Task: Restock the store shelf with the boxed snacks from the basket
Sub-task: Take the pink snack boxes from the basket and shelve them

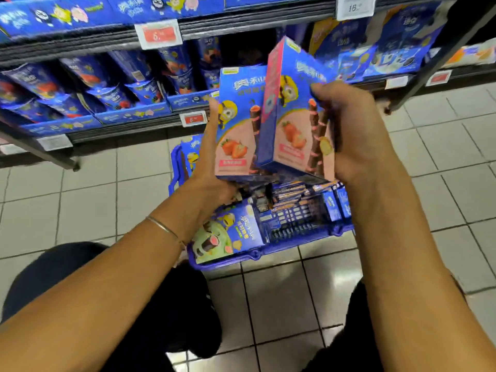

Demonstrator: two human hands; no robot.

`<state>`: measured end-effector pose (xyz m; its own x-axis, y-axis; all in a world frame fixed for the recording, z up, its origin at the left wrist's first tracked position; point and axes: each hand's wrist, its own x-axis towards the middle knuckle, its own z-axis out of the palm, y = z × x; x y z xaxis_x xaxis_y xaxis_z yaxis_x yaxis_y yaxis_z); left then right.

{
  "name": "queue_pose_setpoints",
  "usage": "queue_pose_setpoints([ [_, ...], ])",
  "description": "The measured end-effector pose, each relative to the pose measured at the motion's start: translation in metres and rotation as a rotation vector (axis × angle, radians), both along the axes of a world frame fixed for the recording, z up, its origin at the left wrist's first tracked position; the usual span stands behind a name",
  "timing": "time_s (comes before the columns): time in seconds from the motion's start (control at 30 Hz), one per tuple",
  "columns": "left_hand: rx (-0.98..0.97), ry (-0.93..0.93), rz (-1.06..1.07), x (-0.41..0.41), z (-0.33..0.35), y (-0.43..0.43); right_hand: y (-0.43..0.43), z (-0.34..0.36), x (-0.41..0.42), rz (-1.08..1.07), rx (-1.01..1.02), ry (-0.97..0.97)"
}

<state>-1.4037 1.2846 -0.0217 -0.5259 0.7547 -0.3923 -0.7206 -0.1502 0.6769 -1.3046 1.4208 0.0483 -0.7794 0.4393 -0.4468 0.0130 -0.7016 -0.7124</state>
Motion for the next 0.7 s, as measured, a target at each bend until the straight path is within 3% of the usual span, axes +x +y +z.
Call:
queue_pose_setpoints([
  [0.1, -0.094, -0.112, 0.002, -0.01, 0.045, -0.007, -0.008, 0.036, -0.009, -0.016, 0.132, -0.149],
  [0.27, -0.145, -0.026, 0.117, -0.001, 0.161, -0.027, -0.031, 0.146, -0.017, 0.093, 0.268, -0.226],
  [0.47, -0.35, 0.128, 0.305, 0.011, 0.35, -0.066, -0.066, 0.314, -0.01, 0.151, 0.286, -0.251],
  [0.7, -0.415, 0.289, 0.425, 0.033, 0.521, -0.116, -0.098, 0.472, -0.004, 0.235, 0.19, -0.18],
])
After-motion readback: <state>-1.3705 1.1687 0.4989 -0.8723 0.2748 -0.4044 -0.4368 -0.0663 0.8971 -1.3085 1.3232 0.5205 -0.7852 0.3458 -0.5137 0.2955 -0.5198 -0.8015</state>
